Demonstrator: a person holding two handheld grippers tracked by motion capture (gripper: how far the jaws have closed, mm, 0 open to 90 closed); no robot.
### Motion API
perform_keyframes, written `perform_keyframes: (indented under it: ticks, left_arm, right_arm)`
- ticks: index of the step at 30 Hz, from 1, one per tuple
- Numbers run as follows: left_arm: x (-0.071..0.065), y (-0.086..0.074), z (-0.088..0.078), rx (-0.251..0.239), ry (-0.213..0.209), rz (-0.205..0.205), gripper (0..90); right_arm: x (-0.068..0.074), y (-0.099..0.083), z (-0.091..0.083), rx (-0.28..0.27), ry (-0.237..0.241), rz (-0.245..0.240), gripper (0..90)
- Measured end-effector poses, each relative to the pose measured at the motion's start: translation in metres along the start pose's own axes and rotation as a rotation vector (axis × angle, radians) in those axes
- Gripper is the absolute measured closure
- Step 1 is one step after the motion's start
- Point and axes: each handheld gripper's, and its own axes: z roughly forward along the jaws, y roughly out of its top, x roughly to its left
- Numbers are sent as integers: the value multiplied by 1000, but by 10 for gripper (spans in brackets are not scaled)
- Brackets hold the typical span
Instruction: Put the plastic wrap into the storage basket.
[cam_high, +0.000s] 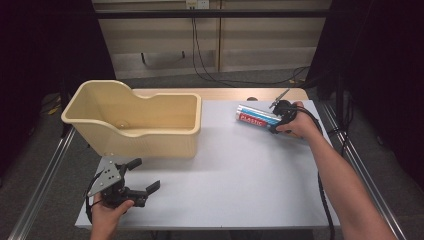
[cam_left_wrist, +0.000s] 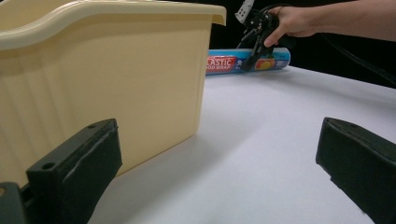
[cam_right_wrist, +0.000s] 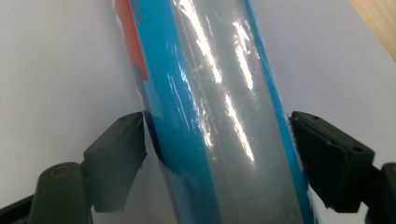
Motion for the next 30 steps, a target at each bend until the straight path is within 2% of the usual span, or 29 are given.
perform_keyframes:
  ticks: [4, 6, 7, 8, 9, 11, 14, 15, 16, 17, 18, 19, 21, 22, 28, 30]
  left_arm:
    - [0, 0, 0, 3, 3, 2, 1]
    - [0, 0, 0, 2, 2, 3, 1]
    - [0, 0, 0, 2, 4, 4, 1]
    - [0, 0, 0, 2, 4, 4, 1]
    - [0, 0, 0, 3, 5, 5, 1]
    - [0, 0, 0, -2, 5, 0, 1]
    - [1, 1, -2, -3, 12, 6, 1]
    - [0, 1, -3, -5, 16, 4, 1]
    - [0, 1, -3, -5, 16, 4, 1]
    - [0, 1, -3, -12, 17, -2, 2]
    - [0, 1, -3, -12, 17, -2, 2]
    - [1, 1, -4, -15, 17, 4, 1]
    - [1, 2, -5, -16, 20, 6, 1]
    - [1, 2, -5, -11, 21, 6, 1]
    - [-1, 4, -4, -20, 19, 8, 1]
    - [-1, 4, -3, -18, 18, 9, 2]
  right_arm:
    - [3, 0, 7, 49, -37, -69, 186]
    - [3, 0, 9, 51, -35, -68, 183]
    - [0, 0, 9, 48, -25, -60, 232]
    - [0, 0, 9, 48, -25, -60, 232]
    - [-1, 0, 7, 56, -32, -93, 273]
    - [-1, 1, 7, 64, -31, -103, 276]
    - [7, 8, 6, 129, -69, -152, 293]
    - [6, 9, 5, 137, -48, -143, 296]
    - [6, 9, 5, 137, -48, -143, 296]
    - [5, 9, 2, 148, -7, -113, 304]
    - [5, 9, 2, 148, -7, -113, 304]
    - [6, 9, -2, 132, -29, -127, 305]
    - [5, 9, -5, 132, -23, -121, 307]
    - [3, 10, -11, 123, -13, -104, 310]
    - [0, 13, -30, 117, -27, -105, 316]
    - [-1, 15, -39, 86, -22, -95, 316]
